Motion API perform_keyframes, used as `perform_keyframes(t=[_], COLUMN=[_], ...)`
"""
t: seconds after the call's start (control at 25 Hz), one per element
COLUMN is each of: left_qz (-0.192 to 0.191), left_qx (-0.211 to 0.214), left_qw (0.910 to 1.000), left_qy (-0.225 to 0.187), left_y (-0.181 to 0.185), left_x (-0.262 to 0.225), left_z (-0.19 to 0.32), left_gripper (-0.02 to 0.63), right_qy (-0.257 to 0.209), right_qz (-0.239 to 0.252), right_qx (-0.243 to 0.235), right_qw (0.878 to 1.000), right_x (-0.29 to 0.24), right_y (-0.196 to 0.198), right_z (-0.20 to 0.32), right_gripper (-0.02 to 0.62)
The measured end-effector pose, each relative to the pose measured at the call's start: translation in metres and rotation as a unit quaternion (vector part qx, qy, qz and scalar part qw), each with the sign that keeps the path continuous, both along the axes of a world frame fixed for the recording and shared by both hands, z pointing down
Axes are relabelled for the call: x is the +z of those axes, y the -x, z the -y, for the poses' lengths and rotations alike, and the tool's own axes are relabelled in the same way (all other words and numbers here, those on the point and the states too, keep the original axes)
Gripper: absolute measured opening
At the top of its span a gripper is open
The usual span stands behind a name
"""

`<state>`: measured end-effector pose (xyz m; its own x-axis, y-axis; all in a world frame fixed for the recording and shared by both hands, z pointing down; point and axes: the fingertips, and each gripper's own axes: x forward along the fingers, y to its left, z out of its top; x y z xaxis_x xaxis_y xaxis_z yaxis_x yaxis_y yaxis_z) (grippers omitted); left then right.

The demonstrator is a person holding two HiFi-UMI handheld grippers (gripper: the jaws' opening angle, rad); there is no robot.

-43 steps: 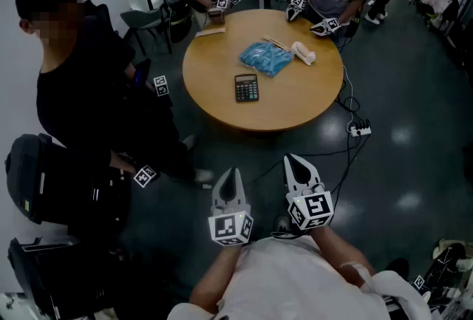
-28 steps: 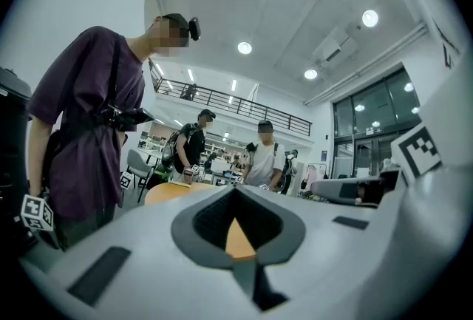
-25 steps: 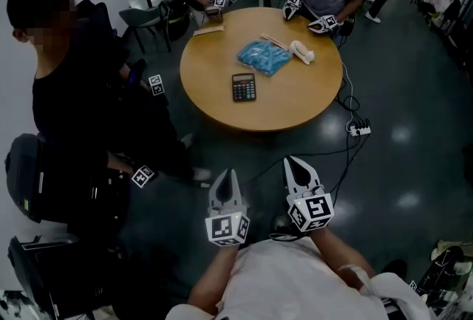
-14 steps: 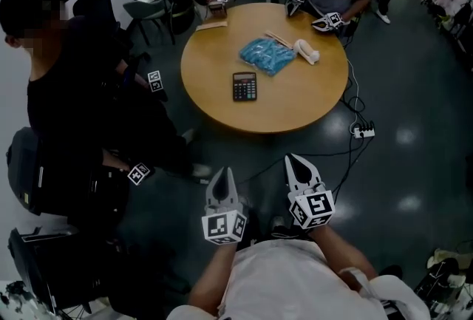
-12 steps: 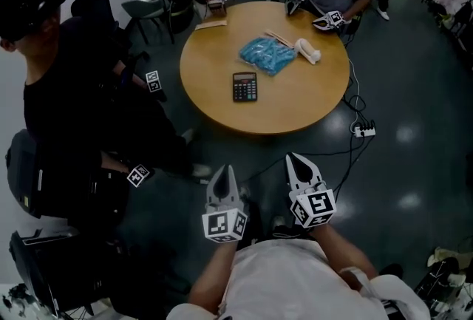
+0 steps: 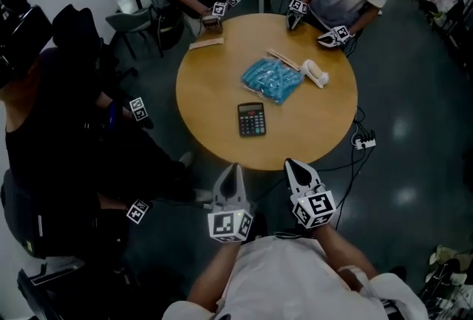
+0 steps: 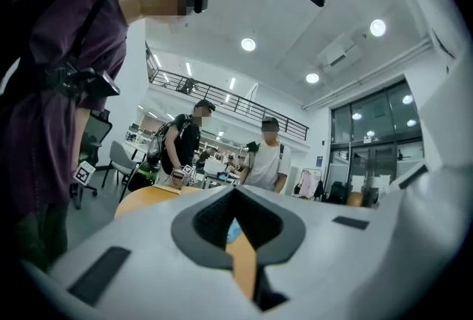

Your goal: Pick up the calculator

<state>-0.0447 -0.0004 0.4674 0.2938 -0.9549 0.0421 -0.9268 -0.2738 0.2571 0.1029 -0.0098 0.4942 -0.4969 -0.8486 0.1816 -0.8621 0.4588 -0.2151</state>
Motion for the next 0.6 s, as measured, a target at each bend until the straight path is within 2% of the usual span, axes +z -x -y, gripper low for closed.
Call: perform_keyframes(t=[0.24, 0.44, 0.6], left_qz=[-0.012, -0.022, -0.019], left_qx=[0.026, 0.024, 0.018], left_qw=[0.9996, 0.9994, 0.9995], left_qy=[0.003, 0.011, 0.017], left_y=[0.008, 0.004, 0.001], left_x=[0.001, 0.011, 0.021], left_z=[0.058, 0.089, 0.116], left_gripper=[0.005, 0.005, 0.005], right_qy=[0.016, 0.028, 0.042], right_qz=[-0.003, -0.006, -0.019], right_qx=[-0.007, -0.016, -0.046], right_qw=[1.000, 0.999, 0.998], right_x=[0.012, 0.028, 0.051], right_y=[0.018, 0.013, 0.014], right_z=[0.056, 0.093, 0.129], right_gripper=[0.014, 0.014, 0.014])
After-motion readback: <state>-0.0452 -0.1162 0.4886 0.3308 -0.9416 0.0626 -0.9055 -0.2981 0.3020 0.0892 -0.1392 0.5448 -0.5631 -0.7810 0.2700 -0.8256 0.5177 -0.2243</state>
